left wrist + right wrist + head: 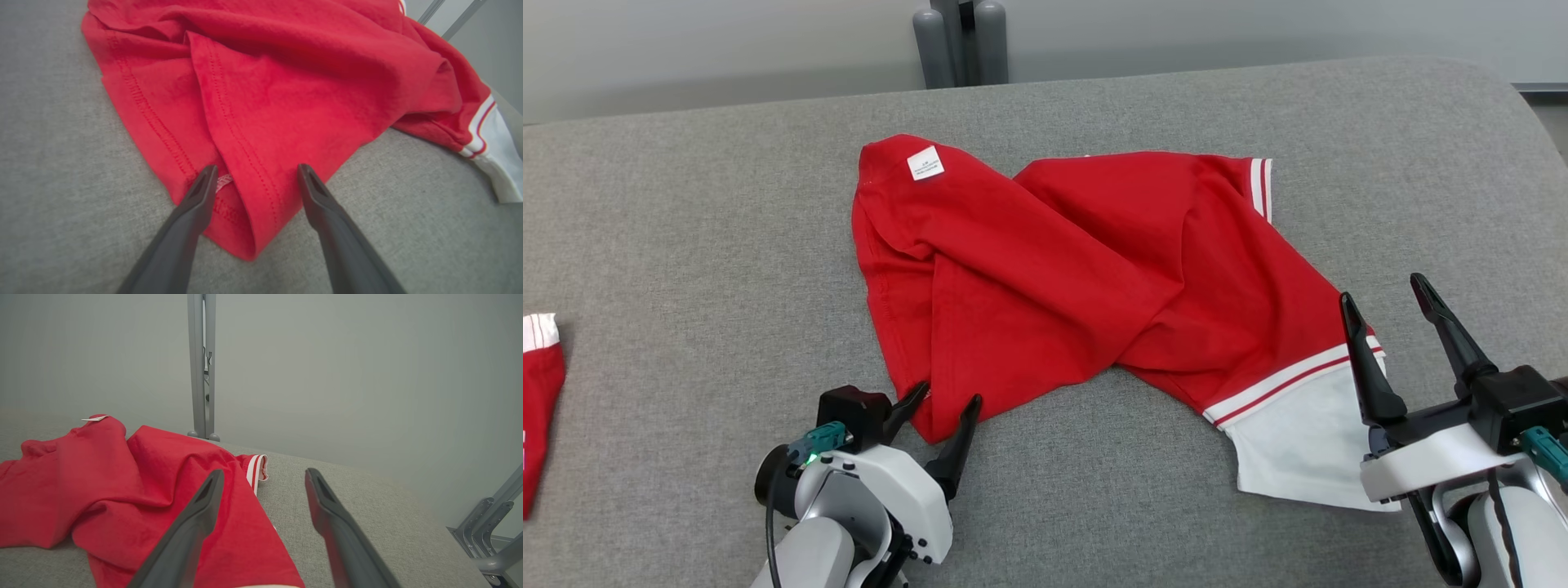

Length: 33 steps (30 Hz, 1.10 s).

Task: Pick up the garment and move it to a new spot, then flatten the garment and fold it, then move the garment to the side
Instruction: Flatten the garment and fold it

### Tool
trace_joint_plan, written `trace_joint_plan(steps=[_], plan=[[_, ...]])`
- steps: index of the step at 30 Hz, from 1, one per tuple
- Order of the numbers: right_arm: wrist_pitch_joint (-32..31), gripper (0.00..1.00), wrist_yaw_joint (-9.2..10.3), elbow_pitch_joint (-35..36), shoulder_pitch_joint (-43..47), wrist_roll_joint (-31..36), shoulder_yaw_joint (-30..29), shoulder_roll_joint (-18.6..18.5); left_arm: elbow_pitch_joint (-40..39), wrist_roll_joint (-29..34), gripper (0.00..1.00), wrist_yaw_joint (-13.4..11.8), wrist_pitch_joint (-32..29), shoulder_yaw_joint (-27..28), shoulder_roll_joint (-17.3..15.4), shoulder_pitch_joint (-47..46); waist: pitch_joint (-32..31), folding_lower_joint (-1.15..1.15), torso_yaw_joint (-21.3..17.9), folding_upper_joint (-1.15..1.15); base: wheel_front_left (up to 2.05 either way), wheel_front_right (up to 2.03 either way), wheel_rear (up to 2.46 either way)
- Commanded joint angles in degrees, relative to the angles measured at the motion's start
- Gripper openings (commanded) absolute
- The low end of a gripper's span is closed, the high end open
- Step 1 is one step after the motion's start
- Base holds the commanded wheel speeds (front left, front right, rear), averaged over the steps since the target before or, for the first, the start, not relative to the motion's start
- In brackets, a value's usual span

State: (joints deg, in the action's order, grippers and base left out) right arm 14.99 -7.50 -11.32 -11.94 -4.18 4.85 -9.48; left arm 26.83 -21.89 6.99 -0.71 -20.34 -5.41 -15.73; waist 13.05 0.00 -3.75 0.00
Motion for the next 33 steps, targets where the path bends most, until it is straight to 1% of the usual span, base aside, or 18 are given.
trace_joint_plan(steps=[1, 2, 3, 4, 9, 13, 16, 20, 23, 25, 29, 32, 33], plan=[[0.29, 1.0, 0.02, 0.03, -0.44, 0.17, -0.16, -0.41, 0.0, -0.67, 1.0, 0.19, -0.02, -0.04, -0.48, -0.8, 0.06, 0.0, -0.05, 0.0, 0.0, 0.0, 0.0], [0.3, 1.0, 0.02, -0.02, -0.43, 0.21, -0.2, -0.44, -0.05, -0.89, 0.91, 0.21, -0.04, -0.03, -0.47, -0.8, 0.09, 0.0, -0.07, 0.0, 0.0, 0.0, 0.0], [0.3, 1.0, 0.02, -0.05, -0.47, 0.23, -0.29, -0.47, -0.12, -1.22, 0.36, 0.25, -0.09, -0.07, -0.43, -0.81, 0.11, 0.0, -0.09, 0.0, 0.0, 0.0, 0.0], [0.29, 1.0, 0.02, -0.08, -0.5, 0.28, -0.38, -0.48, -0.24, -1.62, 0.0, 0.29, -0.03, -0.1, -0.38, -0.83, 0.12, 0.0, -0.1, 0.0, 0.0, 0.0, 0.0], [0.29, 1.0, 0.02, -0.15, -0.53, 0.49, -0.59, -0.25, -1.35, -3.22, 0.0, 0.43, 1.22, -0.03, -0.46, -1.42, 0.25, 0.0, -0.11, 0.0, 0.0, 0.0, 0.0], [0.29, 1.0, 0.02, -0.25, -0.7, 0.88, -0.74, -0.04, -2.86, -4.68, 0.0, 0.41, 3.24, 1.53, -0.81, -2.5, 0.38, 0.0, -0.17, 0.0, 0.0, 0.0, 0.0], [0.3, 1.0, 0.02, -0.29, -0.99, 1.16, -0.81, 0.16, -3.97, -4.23, 0.0, -0.62, 4.78, 2.69, -1.64, -4.46, 0.59, 0.0, -0.3, 0.0, 0.0, 0.0, 0.0], [0.3, 1.0, 0.02, -0.22, -1.28, 1.55, -0.51, 0.37, -3.91, -4.22, 0.0, -2.16, 4.02, 4.36, -2.7, -8.12, 1.01, 0.0, -0.67, 0.0, 0.0, 0.0, 0.0], [0.29, 1.0, 0.02, -0.17, -1.68, 1.66, 0.17, 0.52, -2.04, -3.51, 0.0, -3.36, 2.39, 4.75, -3.78, -11.27, 1.56, 0.0, -1.41, 0.0, 0.0, 0.0, 0.0], [0.29, 1.0, 0.02, -0.25, -1.93, 1.65, 0.67, 0.62, 0.15, -3.64, 0.0, -3.71, 0.66, 4.77, -4.04, -13.13, 1.91, 0.0, -2.09, 0.0, 0.0, 0.0, 0.0], [0.29, 1.0, 0.02, -0.21, -2.68, 1.45, 1.46, 0.92, 6.0, -2.04, 0.0, -4.61, -2.91, 3.74, -5.68, -16.38, 2.64, 0.0, -3.54, 0.0, 0.0, 0.0, 0.0], [0.29, 1.0, 0.02, -0.27, -2.8, 1.37, 1.73, 1.17, 11.24, -0.92, 0.0, -5.69, -6.01, 2.71, -6.23, -17.58, 2.95, 0.0, -4.44, 0.0, 0.0, 0.0, 0.0], [0.29, 1.0, 0.02, -0.28, -2.75, 1.37, 1.66, 1.28, 12.65, -0.69, 0.02, -6.04, -6.83, 2.37, -6.38, -17.89, 3.0, 0.0, -4.64, 0.0, 0.0, 0.0, 0.0]])
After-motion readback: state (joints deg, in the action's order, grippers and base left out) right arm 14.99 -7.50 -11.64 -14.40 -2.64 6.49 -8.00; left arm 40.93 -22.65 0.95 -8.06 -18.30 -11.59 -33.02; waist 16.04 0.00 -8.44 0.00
